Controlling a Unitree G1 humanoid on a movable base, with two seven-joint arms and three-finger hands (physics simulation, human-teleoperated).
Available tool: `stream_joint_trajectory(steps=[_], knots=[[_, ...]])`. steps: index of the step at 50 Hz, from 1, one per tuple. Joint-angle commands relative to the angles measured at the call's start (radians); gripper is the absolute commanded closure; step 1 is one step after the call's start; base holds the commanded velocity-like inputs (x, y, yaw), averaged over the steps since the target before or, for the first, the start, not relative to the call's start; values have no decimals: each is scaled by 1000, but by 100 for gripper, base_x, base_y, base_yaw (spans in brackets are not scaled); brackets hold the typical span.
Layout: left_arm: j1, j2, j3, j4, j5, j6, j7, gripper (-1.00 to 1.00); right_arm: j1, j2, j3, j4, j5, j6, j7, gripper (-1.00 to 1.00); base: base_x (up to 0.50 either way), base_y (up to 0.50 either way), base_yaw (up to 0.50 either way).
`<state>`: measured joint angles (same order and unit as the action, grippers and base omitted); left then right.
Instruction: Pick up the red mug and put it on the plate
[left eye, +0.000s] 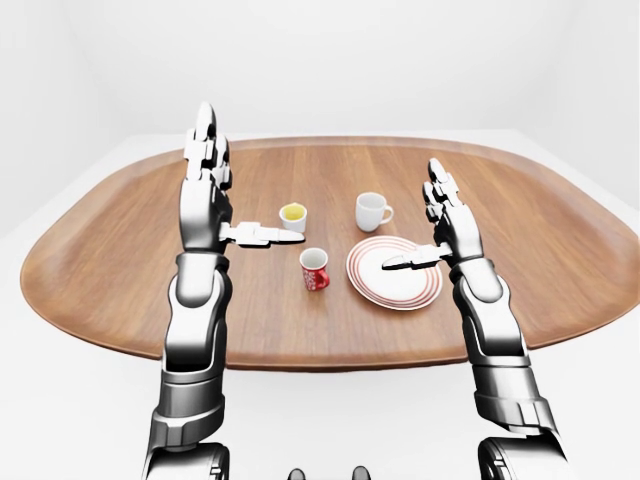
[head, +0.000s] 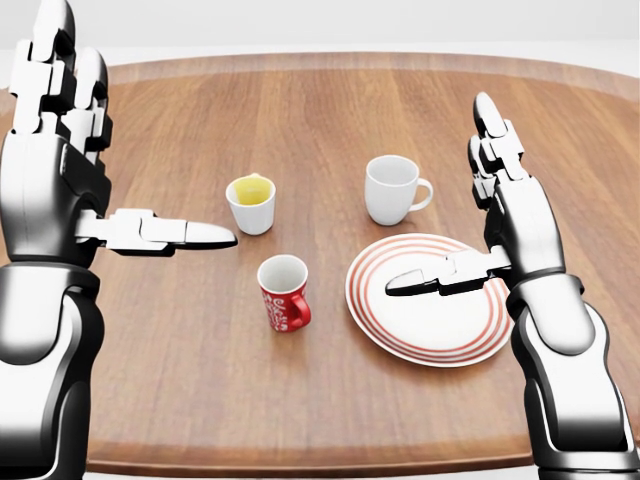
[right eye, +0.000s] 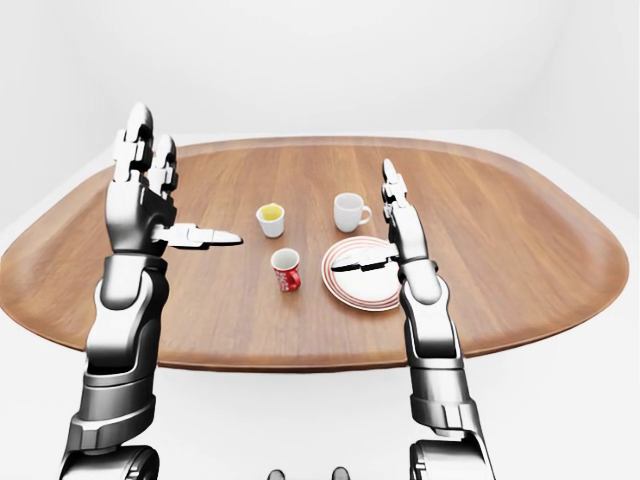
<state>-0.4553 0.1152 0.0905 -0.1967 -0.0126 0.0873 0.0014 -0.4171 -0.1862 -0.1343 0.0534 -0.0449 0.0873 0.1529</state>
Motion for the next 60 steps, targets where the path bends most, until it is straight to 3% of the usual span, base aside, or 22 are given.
stream_joint_trajectory(steps=[1,60], knots=[[-1,1,1,-15,2,0,-1,-100,2,1,1,-6,-6,0,3,-100,19,0,0],[-6,6,4,-57,3,0,-2,-100,15,4,2,-35,-24,0,17,-100,20,0,0]])
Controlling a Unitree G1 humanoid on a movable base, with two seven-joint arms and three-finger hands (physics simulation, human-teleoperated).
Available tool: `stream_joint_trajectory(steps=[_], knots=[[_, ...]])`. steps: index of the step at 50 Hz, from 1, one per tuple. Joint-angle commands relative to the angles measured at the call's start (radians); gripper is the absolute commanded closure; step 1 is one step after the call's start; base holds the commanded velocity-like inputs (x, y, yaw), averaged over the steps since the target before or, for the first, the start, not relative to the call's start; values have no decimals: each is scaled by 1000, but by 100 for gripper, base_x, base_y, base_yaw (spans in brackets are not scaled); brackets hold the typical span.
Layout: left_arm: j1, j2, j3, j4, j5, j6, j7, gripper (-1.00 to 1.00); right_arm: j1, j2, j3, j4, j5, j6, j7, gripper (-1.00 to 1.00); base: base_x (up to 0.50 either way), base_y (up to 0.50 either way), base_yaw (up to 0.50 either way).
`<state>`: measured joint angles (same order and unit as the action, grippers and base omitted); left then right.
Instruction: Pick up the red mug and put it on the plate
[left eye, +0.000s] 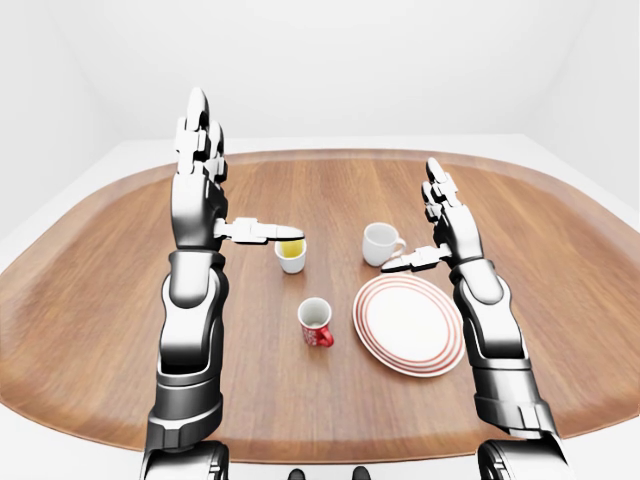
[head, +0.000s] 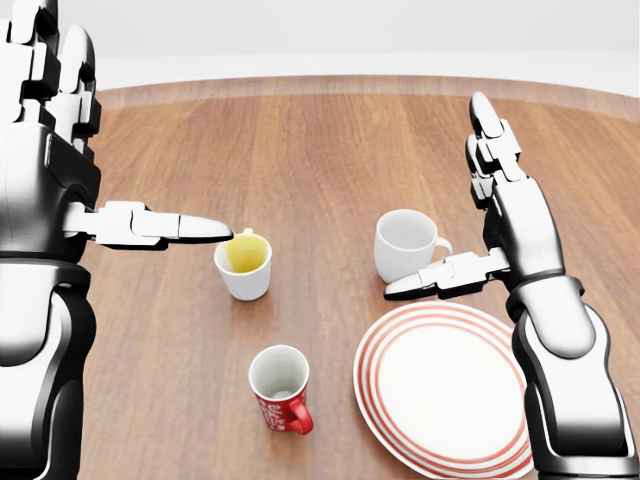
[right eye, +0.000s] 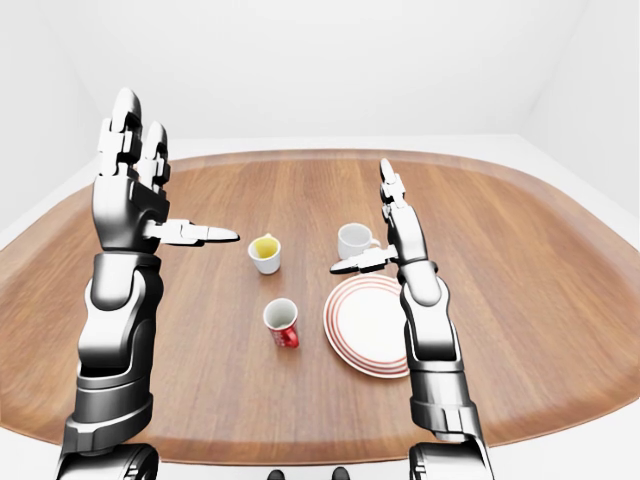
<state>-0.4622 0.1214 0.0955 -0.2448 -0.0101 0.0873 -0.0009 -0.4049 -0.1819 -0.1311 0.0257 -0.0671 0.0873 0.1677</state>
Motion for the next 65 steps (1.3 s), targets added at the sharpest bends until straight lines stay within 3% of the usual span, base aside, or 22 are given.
stream_joint_trajectory(steps=[1,42,50,65], knots=[[1,0,-1,-10,1,0,0,-100,3,-1,-1,-8,-2,0,2,-100,21,0,0],[-6,0,-1,-29,5,0,-4,-100,-10,-6,4,-20,-22,0,15,-100,24,0,0],[0,4,6,-23,0,0,-5,-100,-28,-40,60,-49,-176,0,154,-100,3,0,0],[-5,1,-1,-31,3,0,-3,-100,-58,-39,68,-66,-407,0,320,-100,0,0,0]])
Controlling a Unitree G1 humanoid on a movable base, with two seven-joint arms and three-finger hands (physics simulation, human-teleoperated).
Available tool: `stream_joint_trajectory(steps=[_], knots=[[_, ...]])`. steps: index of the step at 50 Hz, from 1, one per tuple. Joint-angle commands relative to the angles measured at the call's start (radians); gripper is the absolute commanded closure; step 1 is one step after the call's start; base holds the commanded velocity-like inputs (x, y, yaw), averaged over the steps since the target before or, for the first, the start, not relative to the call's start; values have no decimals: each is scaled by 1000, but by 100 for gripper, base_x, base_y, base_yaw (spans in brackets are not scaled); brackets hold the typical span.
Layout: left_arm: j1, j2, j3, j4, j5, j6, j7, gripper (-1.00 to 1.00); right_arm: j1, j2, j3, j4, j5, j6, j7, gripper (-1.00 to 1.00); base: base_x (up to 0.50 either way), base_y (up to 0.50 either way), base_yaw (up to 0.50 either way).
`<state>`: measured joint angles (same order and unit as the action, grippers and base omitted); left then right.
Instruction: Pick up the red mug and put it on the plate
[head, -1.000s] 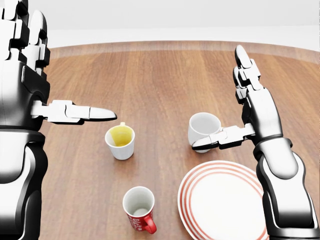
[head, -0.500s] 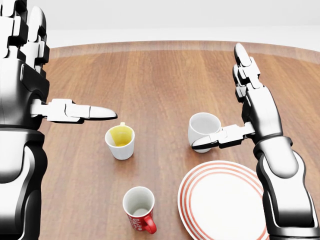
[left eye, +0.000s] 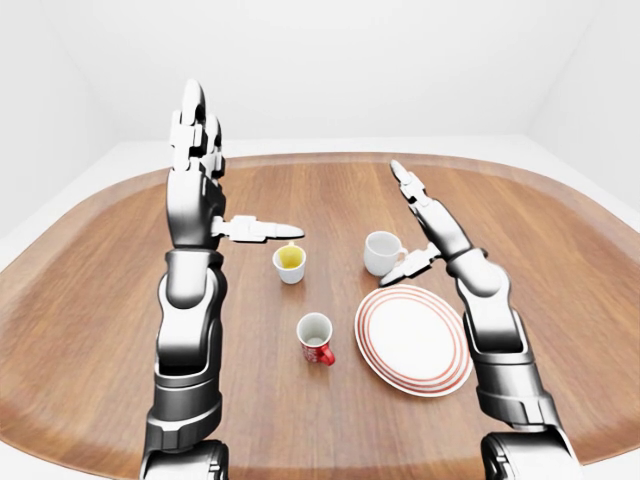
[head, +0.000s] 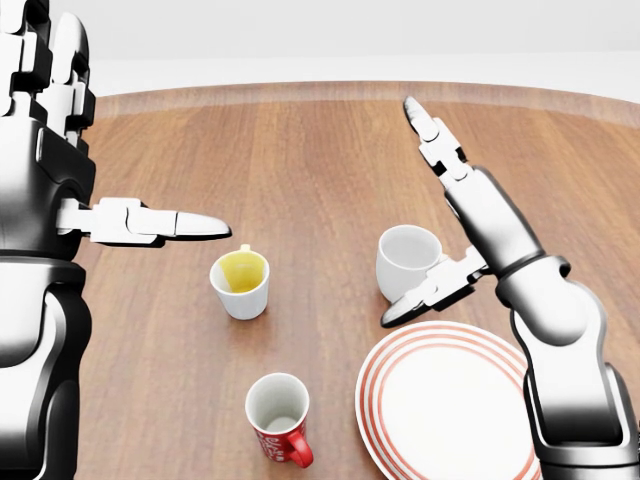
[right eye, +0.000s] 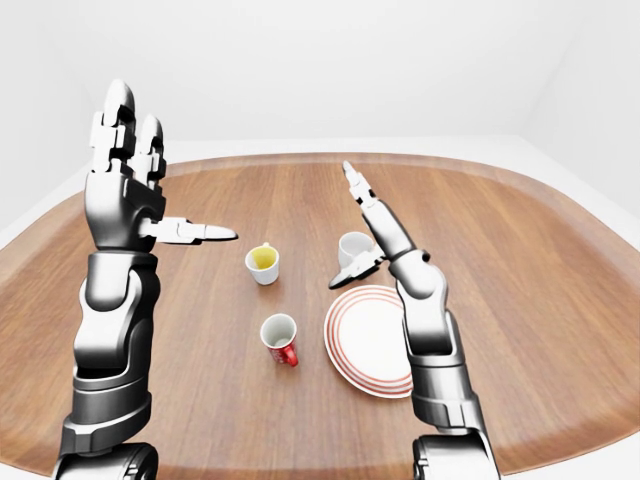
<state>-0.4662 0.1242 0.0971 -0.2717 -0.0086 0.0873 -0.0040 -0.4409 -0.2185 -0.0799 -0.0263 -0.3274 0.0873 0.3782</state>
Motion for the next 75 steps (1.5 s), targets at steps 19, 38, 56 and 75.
stream_joint_trajectory(steps=[19,38,56,75], knots=[[-2,0,-1,-17,0,0,-3,-100,-68,47,77,21,-349,0,230,-100,0,0,0],[-9,5,2,-28,0,0,-4,-100,-74,109,129,64,-503,0,320,-100,0,0,0],[-13,8,6,-31,-3,0,-6,-100,-79,165,166,172,-596,0,320,-100,0,0,0],[-16,11,9,-29,-8,0,-5,-100,-130,217,194,289,-617,0,313,-100,0,0,0]])
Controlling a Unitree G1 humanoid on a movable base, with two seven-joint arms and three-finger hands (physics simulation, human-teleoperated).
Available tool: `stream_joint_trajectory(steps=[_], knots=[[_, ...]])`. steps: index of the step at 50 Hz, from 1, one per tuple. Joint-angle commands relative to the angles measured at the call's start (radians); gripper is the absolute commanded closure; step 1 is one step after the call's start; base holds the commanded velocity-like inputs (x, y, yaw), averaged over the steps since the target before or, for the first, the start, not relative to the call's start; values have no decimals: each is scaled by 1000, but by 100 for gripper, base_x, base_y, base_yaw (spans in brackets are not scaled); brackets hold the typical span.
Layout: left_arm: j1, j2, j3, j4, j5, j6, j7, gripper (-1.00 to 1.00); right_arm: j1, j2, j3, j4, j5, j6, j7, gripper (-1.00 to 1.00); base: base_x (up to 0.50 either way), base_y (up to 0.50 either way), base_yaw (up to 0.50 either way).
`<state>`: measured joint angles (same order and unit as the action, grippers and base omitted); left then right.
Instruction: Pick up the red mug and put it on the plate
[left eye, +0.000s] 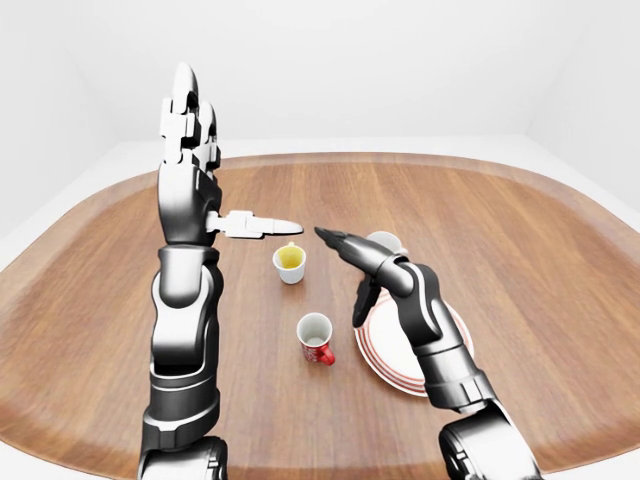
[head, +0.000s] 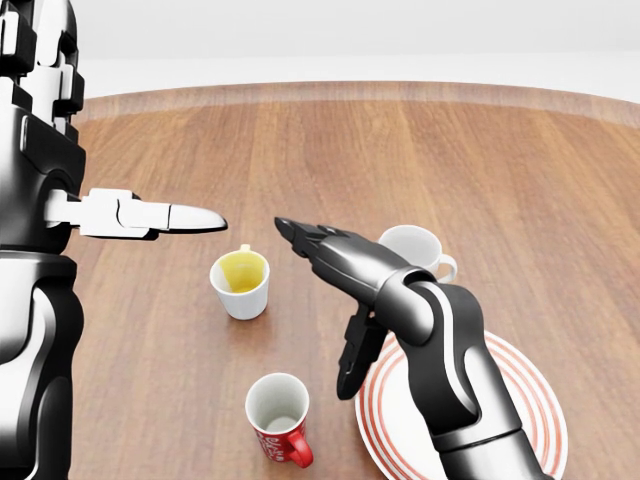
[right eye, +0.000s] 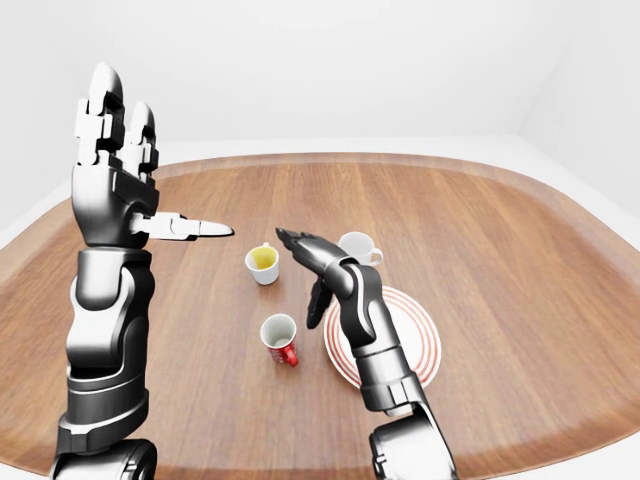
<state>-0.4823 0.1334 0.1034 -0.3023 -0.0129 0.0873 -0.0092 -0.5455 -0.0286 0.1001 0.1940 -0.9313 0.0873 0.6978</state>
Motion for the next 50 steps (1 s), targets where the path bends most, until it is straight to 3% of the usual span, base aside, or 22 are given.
stream_joint_trajectory(steps=[1,29,50], knots=[[0,2,3,2,-3,0,0,-100,-26,29,16,82,-13,0,-13,-100,0,0,0],[4,10,12,-2,-18,0,3,-100,-29,74,46,236,-23,0,-79,-100,0,0,0],[7,14,15,7,-22,0,2,-100,-55,111,65,447,-7,0,-183,-100,0,0,0]])
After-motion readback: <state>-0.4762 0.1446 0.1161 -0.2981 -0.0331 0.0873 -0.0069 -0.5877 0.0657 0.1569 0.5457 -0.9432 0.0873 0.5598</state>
